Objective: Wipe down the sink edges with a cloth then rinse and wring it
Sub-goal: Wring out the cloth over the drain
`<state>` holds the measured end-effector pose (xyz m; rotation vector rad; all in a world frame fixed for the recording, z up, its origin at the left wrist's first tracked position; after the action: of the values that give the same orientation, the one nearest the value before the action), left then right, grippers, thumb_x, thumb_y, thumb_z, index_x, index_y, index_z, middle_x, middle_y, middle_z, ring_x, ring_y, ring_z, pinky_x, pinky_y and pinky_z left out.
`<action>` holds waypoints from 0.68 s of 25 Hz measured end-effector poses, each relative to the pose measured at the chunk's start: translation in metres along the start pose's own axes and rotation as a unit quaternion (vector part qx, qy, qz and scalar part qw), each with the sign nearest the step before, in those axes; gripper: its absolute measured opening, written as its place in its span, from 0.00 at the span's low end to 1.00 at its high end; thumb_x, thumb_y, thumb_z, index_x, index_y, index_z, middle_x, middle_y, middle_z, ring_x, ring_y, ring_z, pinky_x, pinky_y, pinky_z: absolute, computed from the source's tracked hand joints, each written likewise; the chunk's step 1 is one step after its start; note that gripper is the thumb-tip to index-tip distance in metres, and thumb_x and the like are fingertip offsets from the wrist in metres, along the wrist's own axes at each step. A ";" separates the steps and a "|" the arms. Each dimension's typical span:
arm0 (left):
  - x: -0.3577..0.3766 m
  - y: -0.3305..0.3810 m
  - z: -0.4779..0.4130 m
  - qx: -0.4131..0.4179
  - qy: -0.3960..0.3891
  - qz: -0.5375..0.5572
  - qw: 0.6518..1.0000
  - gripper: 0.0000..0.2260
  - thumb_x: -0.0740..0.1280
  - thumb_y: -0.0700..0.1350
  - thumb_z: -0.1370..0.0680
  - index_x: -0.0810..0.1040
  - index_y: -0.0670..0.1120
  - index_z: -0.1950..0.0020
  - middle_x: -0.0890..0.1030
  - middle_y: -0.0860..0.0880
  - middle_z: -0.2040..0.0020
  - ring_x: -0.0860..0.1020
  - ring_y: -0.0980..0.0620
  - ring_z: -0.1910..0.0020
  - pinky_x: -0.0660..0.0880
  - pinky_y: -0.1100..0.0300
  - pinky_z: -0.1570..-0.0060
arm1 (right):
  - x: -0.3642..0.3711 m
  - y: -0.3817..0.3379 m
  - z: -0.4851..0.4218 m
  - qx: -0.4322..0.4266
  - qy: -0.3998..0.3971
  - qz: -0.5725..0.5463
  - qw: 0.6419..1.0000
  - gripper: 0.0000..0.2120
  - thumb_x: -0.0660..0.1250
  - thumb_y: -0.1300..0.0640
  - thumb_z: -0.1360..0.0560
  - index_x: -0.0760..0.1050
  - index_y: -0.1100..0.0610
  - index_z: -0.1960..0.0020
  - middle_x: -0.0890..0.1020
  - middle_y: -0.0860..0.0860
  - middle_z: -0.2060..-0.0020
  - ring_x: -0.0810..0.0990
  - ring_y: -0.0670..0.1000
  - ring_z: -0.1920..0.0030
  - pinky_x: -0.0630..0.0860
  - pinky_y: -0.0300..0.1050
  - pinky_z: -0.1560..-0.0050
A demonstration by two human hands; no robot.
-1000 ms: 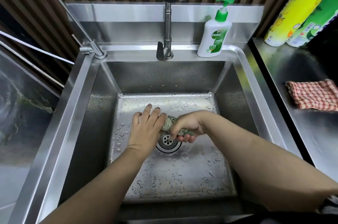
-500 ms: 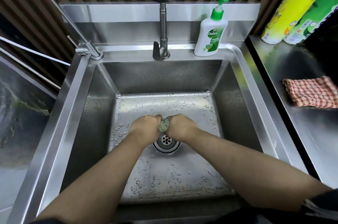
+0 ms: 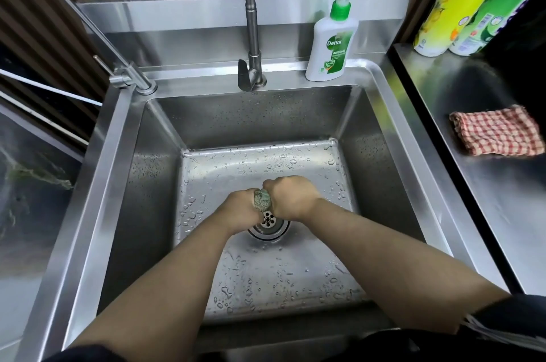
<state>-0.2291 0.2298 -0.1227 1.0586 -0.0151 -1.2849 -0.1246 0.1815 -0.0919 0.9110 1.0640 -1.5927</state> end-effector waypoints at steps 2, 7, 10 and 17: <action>0.001 0.004 0.001 0.029 0.035 -0.033 0.998 0.10 0.69 0.38 0.31 0.73 0.47 0.54 0.79 0.48 0.60 0.77 0.49 0.62 0.72 0.60 0.65 | 0.000 0.007 0.000 0.024 0.001 -0.020 1.000 0.13 0.63 0.56 0.26 0.69 0.58 0.44 0.79 0.57 0.50 0.79 0.59 0.51 0.70 0.45 0.61; 0.003 -0.004 0.014 -0.083 -0.100 0.228 0.965 0.13 0.64 0.43 0.25 0.68 0.51 0.42 0.78 0.46 0.49 0.78 0.50 0.59 0.77 0.53 0.54 | 0.002 0.016 0.017 0.149 0.019 -0.133 0.980 0.17 0.65 0.59 0.27 0.61 0.57 0.42 0.74 0.59 0.47 0.74 0.60 0.46 0.69 0.49 0.58; 0.006 -0.001 0.024 -0.116 -0.116 0.329 0.930 0.15 0.57 0.53 0.22 0.73 0.45 0.45 0.79 0.43 0.59 0.76 0.48 0.66 0.76 0.54 0.59 | 0.005 0.005 0.029 0.158 0.068 -0.123 0.977 0.18 0.66 0.60 0.27 0.61 0.57 0.42 0.73 0.58 0.45 0.72 0.60 0.44 0.68 0.48 0.56; -0.038 0.015 0.045 0.070 -0.069 0.384 0.918 0.06 0.68 0.39 0.27 0.72 0.45 0.54 0.77 0.44 0.57 0.77 0.50 0.59 0.75 0.59 0.56 | -0.011 0.012 0.063 0.072 -0.113 -0.508 0.851 0.17 0.70 0.46 0.28 0.61 0.52 0.56 0.73 0.48 0.68 0.68 0.48 0.69 0.63 0.42 0.70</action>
<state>-0.2552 0.2292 -0.0678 0.9369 -0.5851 -0.6363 -0.1145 0.1240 -0.0632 0.1701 1.3569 -2.5912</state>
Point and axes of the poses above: each hand's wrist, its own z-axis away from the middle knuckle, its own x-axis out of the palm, y = z × x, the point moved 4 cm from there along -z, towards the middle knuckle
